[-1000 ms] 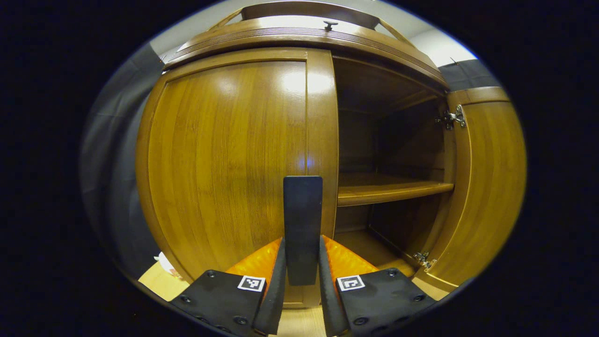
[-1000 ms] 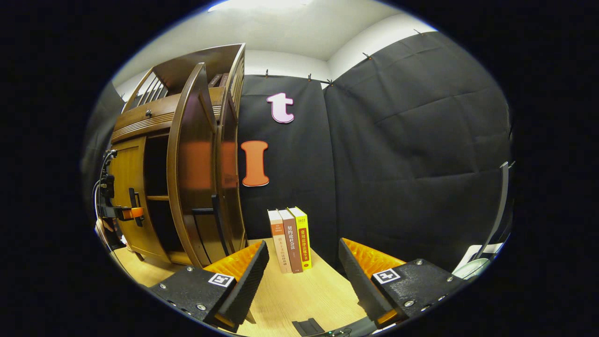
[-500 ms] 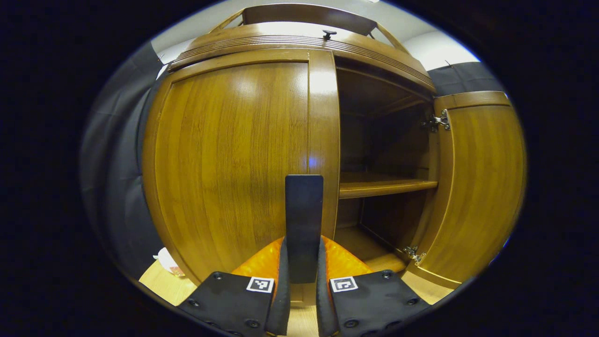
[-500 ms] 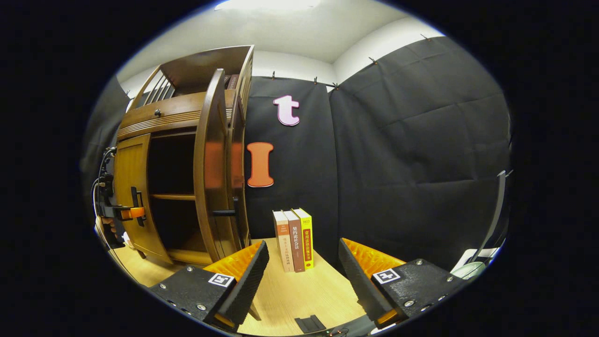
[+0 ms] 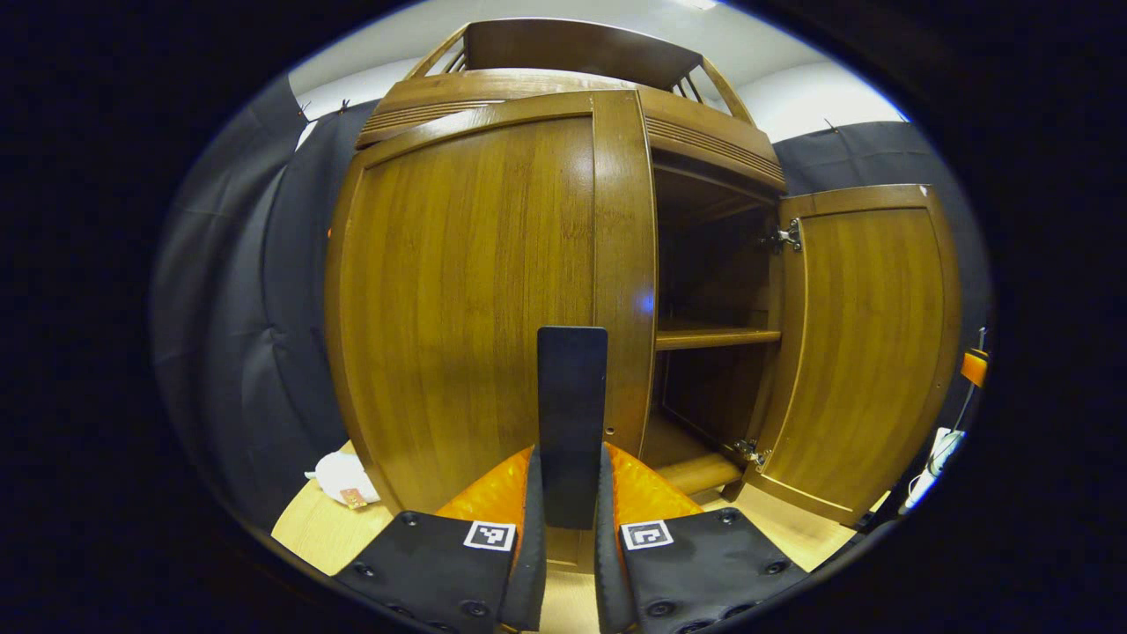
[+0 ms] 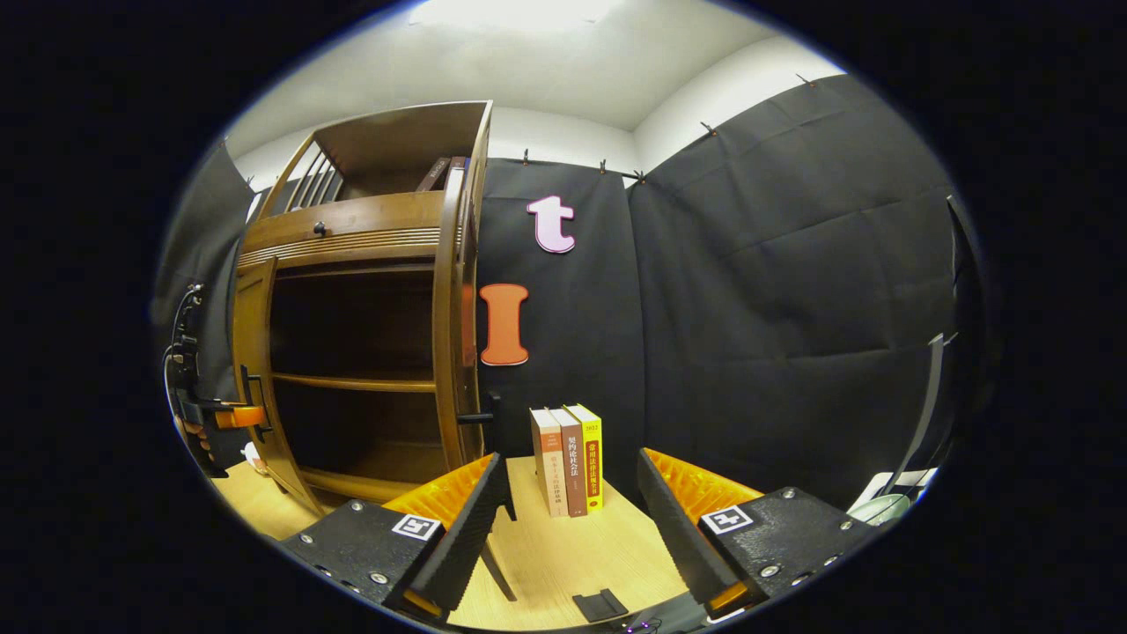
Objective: Open the right door of the double-door shoe cabinet with the right hand, and open the left door with the left hand.
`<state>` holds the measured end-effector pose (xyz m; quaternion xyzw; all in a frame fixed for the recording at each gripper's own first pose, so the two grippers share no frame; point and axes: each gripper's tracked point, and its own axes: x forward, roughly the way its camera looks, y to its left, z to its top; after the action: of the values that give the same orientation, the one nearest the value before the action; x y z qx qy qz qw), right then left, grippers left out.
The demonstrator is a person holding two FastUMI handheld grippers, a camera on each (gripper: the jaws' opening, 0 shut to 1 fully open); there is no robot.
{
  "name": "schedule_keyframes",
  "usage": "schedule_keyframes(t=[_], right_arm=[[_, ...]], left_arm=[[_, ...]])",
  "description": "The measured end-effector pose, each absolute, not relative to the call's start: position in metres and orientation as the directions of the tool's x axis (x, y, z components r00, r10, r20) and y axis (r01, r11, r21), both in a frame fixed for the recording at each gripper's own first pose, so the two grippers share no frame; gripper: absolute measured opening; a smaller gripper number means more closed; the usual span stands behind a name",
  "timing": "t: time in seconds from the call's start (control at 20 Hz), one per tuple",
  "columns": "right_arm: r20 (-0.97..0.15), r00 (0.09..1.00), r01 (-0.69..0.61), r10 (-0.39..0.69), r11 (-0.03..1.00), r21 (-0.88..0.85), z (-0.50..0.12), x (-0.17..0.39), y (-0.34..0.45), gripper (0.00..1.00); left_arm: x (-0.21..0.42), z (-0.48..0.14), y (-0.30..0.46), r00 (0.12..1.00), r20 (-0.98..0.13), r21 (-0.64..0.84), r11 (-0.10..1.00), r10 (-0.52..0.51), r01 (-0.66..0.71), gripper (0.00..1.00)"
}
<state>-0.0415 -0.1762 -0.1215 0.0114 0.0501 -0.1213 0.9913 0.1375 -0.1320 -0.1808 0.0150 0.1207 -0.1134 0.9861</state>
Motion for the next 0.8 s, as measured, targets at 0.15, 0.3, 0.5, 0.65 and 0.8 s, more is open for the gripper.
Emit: schedule_keyframes(t=[0.15,0.3,0.5,0.65,0.8], right_arm=[[-0.098,0.97,0.224,-0.222,0.974,0.015,-0.116,-0.045,-0.163,0.98],[-0.089,0.975,0.204,-0.202,0.979,0.015,-0.109,-0.048,-0.151,0.99],[-0.078,0.98,0.184,-0.183,0.983,0.005,-0.101,-0.05,-0.137,0.98],[-0.069,0.985,0.163,-0.161,0.987,0.014,-0.097,-0.05,-0.124,0.92],[-0.064,0.989,0.136,-0.134,0.99,0.024,-0.096,-0.048,-0.11,0.92]], left_arm=[[0.118,-0.177,-0.118,0.944,-0.243,0.005,0.973,-0.224,0.232,0.34],[0.098,-0.172,-0.099,0.945,-0.241,0.015,0.973,-0.222,0.232,0.33],[0.074,-0.165,-0.069,0.951,-0.237,0.021,0.977,-0.2,0.211,0.3],[0.056,-0.16,-0.043,0.959,-0.236,0.044,0.984,-0.156,0.17,0.26],[0.046,-0.156,-0.023,0.966,-0.227,0.065,0.988,-0.122,0.14,0.2]])
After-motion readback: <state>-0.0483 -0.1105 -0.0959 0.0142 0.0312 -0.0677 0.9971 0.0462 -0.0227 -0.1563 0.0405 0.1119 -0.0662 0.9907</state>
